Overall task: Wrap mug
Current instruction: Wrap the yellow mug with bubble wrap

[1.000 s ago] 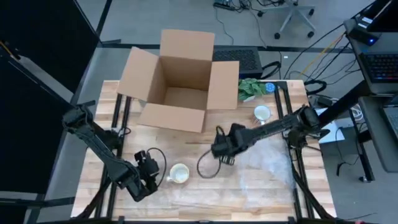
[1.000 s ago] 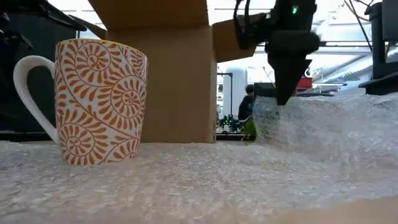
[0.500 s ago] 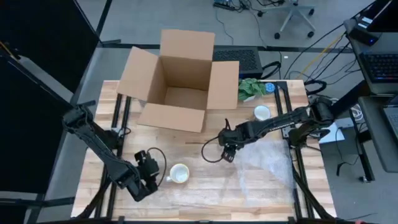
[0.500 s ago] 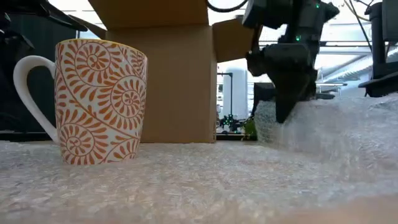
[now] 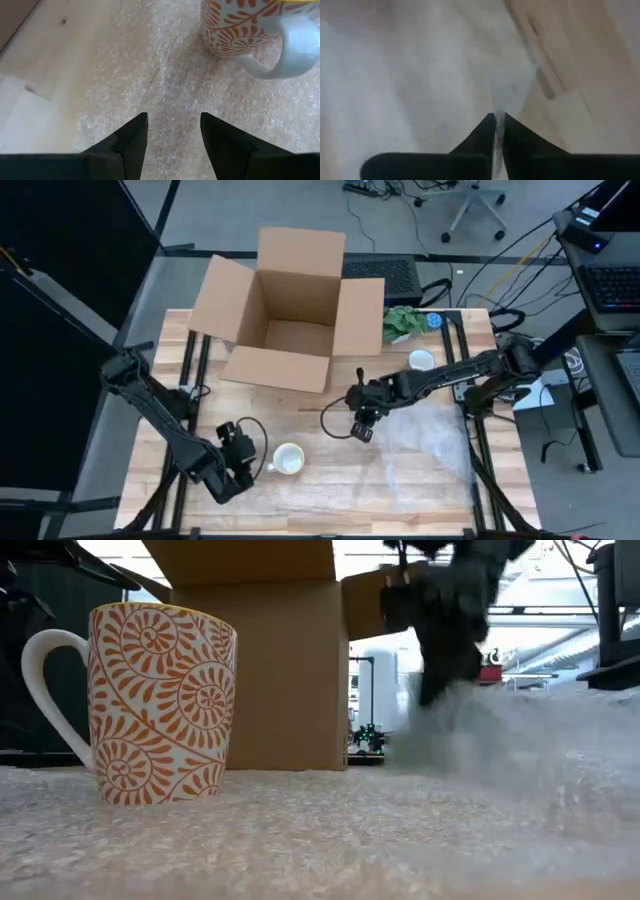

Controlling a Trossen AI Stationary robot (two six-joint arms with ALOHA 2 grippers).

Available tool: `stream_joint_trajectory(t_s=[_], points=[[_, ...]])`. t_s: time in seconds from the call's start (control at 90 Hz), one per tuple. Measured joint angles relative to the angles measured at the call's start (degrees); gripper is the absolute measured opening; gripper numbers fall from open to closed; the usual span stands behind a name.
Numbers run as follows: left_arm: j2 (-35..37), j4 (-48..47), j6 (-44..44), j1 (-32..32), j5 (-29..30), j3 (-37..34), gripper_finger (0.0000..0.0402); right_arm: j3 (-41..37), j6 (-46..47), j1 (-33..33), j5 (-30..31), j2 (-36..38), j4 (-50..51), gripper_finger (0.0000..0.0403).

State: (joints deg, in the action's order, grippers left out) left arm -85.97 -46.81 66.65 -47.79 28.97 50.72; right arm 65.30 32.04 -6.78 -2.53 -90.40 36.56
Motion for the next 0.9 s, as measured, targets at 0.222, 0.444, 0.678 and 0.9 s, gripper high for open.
stream_joint_trajectory(t_s=[0.222, 0.444, 0.678, 0.9], points=[[0.0, 0.0, 0.0, 0.0, 0.0, 0.0, 0.0171, 6.3, 2.9, 0.0, -1.8, 3.3, -2.3, 0.0001], [0.0, 0.0, 0.0, 0.0, 0.0, 0.0, 0.0171, 7.5, 7.8, -1.0, -3.5, 3.1, -18.6, 0.0000], [0.0, 0.0, 0.1, 0.0, 0.3, 0.0, 0.0171, 7.5, 8.8, -2.8, -1.8, 0.5, -38.1, 0.0000], [0.0, 0.0, 0.1, 0.3, 0.6, 0.0, 0.0171, 7.5, 7.7, -3.9, -1.7, -7.2, -48.1, 0.0000]])
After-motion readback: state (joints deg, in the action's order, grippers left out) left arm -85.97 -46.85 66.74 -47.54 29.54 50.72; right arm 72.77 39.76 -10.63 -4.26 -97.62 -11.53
